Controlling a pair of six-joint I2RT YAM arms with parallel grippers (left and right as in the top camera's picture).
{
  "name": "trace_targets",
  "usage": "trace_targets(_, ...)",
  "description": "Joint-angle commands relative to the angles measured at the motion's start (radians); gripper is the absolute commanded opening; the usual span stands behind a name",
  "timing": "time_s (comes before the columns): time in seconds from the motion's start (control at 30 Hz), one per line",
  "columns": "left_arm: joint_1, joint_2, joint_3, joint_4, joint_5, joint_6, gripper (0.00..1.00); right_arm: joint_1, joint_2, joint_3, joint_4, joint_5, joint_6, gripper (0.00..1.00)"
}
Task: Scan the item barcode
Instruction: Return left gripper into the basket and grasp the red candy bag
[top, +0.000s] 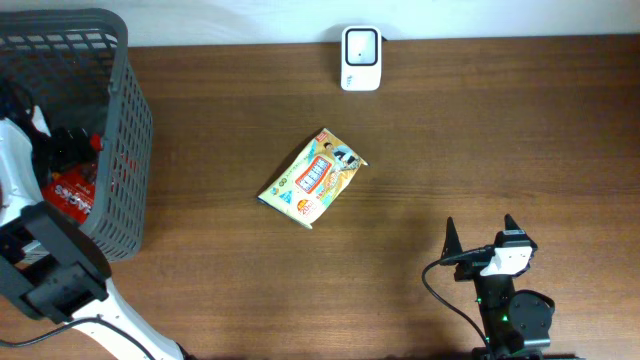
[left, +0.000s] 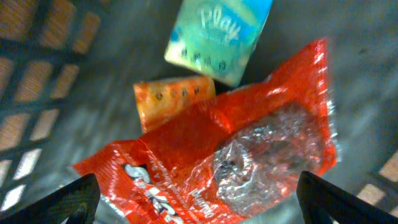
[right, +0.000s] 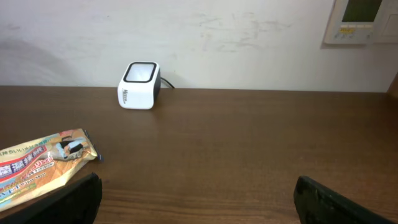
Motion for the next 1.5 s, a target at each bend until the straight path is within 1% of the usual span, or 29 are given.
trace_targets(0.0, 0.000, 0.005, -0.080, 0.054, 0.006, 0.020, 1.00, 0.006, -0.003, -0.005, -0.007, 0.009, 0.010, 0.98)
trace_targets(0.07, 0.000, 0.005, -0.102, 0.075, -0.004, 0.020, 0.99, 0.006, -0.003, -0.005, -0.007, 0.009, 0.010, 0.98)
trace_targets(0.23, 0.000, 0.005, -0.134, 0.068, -0.016, 0.020, 1.00, 0.006, -0.003, -0.005, -0.007, 0.009, 0.010, 0.98)
trace_targets(0.33, 0.000, 0.005, -0.151, 0.040, -0.005, 0.020, 0.85, 0.006, -0.003, -0.005, -0.007, 0.009, 0.010, 0.98)
trace_targets(0.37, 0.000, 0.006, -0.152, 0.029, -0.005, 0.020, 0.75, 0.006, -0.003, -0.005, -0.007, 0.009, 0.010, 0.98)
trace_targets(0.4, 0.000, 0.006, -0.152, 0.019, -0.005, 0.024, 0.70, 0.006, -0.003, -0.005, -0.007, 0.009, 0.010, 0.98)
trace_targets(0.47, 0.000, 0.006, -0.152, 0.000, -0.005, 0.032, 0.45, 0.006, -0.003, -0.005, -0.007, 0.009, 0.010, 0.98)
trace_targets(0.5, 0.000, 0.006, -0.152, -0.005, -0.004, 0.031, 0.36, 0.006, -0.003, -0.005, -0.007, 0.009, 0.010, 0.98)
trace_targets(0.53, 0.000, 0.006, -0.152, -0.009, -0.003, 0.031, 0.31, 0.006, -0.003, -0.005, -0.007, 0.009, 0.010, 0.98)
trace_targets(0.6, 0.000, 0.006, -0.152, -0.013, 0.004, 0.031, 0.08, 0.006, -0.003, -0.005, -0.007, 0.009, 0.010, 0.98)
trace_targets(0.63, 0.000, 0.006, -0.152, -0.014, 0.003, 0.031, 0.00, 0.006, -0.003, -0.005, -0.007, 0.009, 0.010, 0.98)
trace_targets(0.67, 0.000, 0.006, -0.151, -0.010, 0.001, 0.032, 0.00, 0.006, -0.003, -0.005, -0.007, 0.009, 0.010, 0.98)
trace_targets(0.7, 0.000, 0.006, -0.150, -0.005, 0.000, 0.031, 0.13, 0.006, -0.003, -0.005, -0.007, 0.009, 0.010, 0.98)
trace_targets(0.77, 0.002, 0.006, -0.131, -0.002, 0.002, 0.031, 0.44, 0.006, -0.003, -0.005, -0.007, 0.009, 0.010, 0.98)
trace_targets(0.8, 0.002, 0.006, -0.117, -0.002, 0.006, 0.031, 0.52, 0.006, -0.003, -0.005, -0.007, 0.009, 0.010, 0.98)
trace_targets(0.97, 0.000, 0.006, 0.009, 0.003, 0.034, 0.031, 0.54, 0.006, -0.003, -0.005, -0.007, 0.009, 0.010, 0.98)
trace_targets(1.0, -0.001, 0.006, 0.033, 0.012, 0.043, 0.031, 0.56, 0.006, -0.003, -0.005, -0.007, 0.009, 0.010, 0.98)
trace_targets(1.07, -0.003, 0.006, 0.059, 0.033, 0.087, 0.048, 0.59, 0.006, -0.003, -0.005, -0.007, 0.009, 0.010, 0.98)
trace_targets(1.13, -0.005, 0.006, 0.058, 0.056, 0.116, 0.092, 0.76, 0.006, -0.003, -0.005, -0.007, 0.009, 0.010, 0.98)
trace_targets(1.17, -0.008, 0.008, 0.057, 0.065, 0.115, 0.111, 0.82, 0.006, -0.003, -0.005, -0.007, 0.009, 0.010, 0.98)
trace_targets(1.23, -0.016, 0.009, 0.044, 0.093, 0.115, 0.169, 0.91, 0.006, -0.003, -0.005, -0.007, 0.009, 0.010, 0.99)
trace_targets(1.27, -0.019, 0.010, 0.032, 0.113, 0.115, 0.192, 0.99, 0.006, -0.003, -0.005, -0.007, 0.009, 0.010, 0.98)
trace_targets(1.37, -0.021, 0.022, 0.009, 0.153, 0.095, 0.216, 1.00, 0.006, -0.003, -0.005, -0.007, 0.009, 0.010, 0.98)
trace_targets(1.47, -0.021, 0.061, 0.006, 0.140, 0.062, 0.221, 1.00, 0.006, -0.003, -0.005, -0.007, 0.009, 0.010, 0.98)
